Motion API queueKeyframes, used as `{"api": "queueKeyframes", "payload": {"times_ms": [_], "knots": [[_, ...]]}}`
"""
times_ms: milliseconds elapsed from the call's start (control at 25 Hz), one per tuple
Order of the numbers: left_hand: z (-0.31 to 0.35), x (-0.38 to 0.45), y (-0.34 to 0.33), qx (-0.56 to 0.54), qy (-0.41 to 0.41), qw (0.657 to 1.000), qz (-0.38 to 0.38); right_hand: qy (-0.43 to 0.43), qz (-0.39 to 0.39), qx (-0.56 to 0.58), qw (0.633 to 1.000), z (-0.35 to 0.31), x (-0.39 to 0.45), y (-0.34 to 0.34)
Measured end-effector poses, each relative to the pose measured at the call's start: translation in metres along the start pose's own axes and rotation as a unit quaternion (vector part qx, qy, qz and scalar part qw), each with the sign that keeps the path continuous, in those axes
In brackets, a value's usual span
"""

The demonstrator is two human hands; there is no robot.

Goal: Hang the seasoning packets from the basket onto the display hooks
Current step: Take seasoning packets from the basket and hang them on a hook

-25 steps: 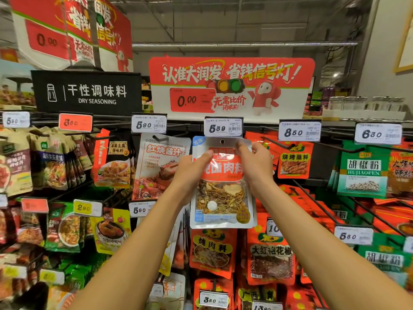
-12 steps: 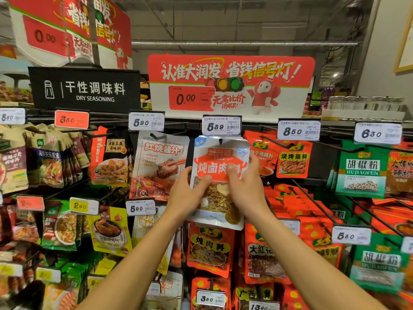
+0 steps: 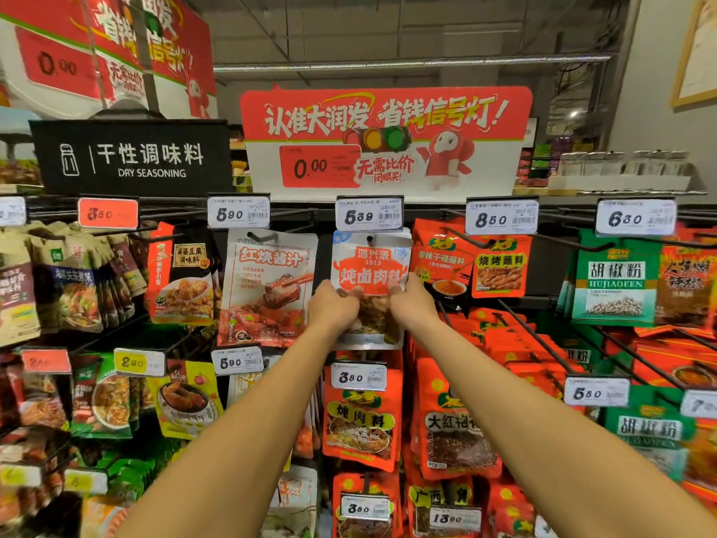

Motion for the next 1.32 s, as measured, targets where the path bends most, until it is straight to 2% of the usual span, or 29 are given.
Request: {"api": "queueKeyframes", "payload": {"times_ms": [160,240,320,480,640,760,880,1080,1320], "knots": [[0.001,-0.009,0.016,-0.017,-0.030,0.999,0.004,-0.009,0.015,0.053,0.998,0.007,-0.006,0.026],[0.006,-0.024,0.035,-0.013,-0.061,0.997,0.047,-0.006,0.041,0.067,0.997,0.008,-0.012,0.049],[0.012,-0.048,0.050,-0.033,-0.091,0.993,0.071,-0.016,0.041,0.143,0.989,0.010,-0.027,0.075],[0.006,-0.108,0.051,-0.109,-0.061,0.992,-0.019,-0.015,-0.037,0.220,0.975,0.025,-0.078,0.121],[-0.039,-0.184,0.023,-0.171,0.047,0.983,-0.047,-0.051,-0.120,0.216,0.968,0.095,-0.134,0.148],[-0.103,-0.242,-0.008,-0.155,0.145,0.977,-0.038,-0.111,-0.163,0.184,0.963,0.183,-0.167,0.152],[-0.179,-0.309,-0.043,-0.133,0.275,0.951,-0.035,-0.190,-0.203,0.122,0.953,0.279,-0.203,0.146],[-0.302,-0.416,-0.086,-0.061,0.458,0.886,-0.038,-0.320,-0.239,0.032,0.916,0.428,-0.280,0.120],[-0.457,-0.527,-0.132,-0.025,0.619,0.784,-0.026,-0.372,-0.307,-0.148,0.863,0.601,-0.405,0.067]]}}
Point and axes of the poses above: each hand's wrist, its own x-axis towards the middle knuckle, its own y-axis out of the back of the hand, z = x × y, the point moved 5 cm from there along x, towards the middle knuckle, and after that the axes turned 9 degrees about z, right-handed, at the moved point
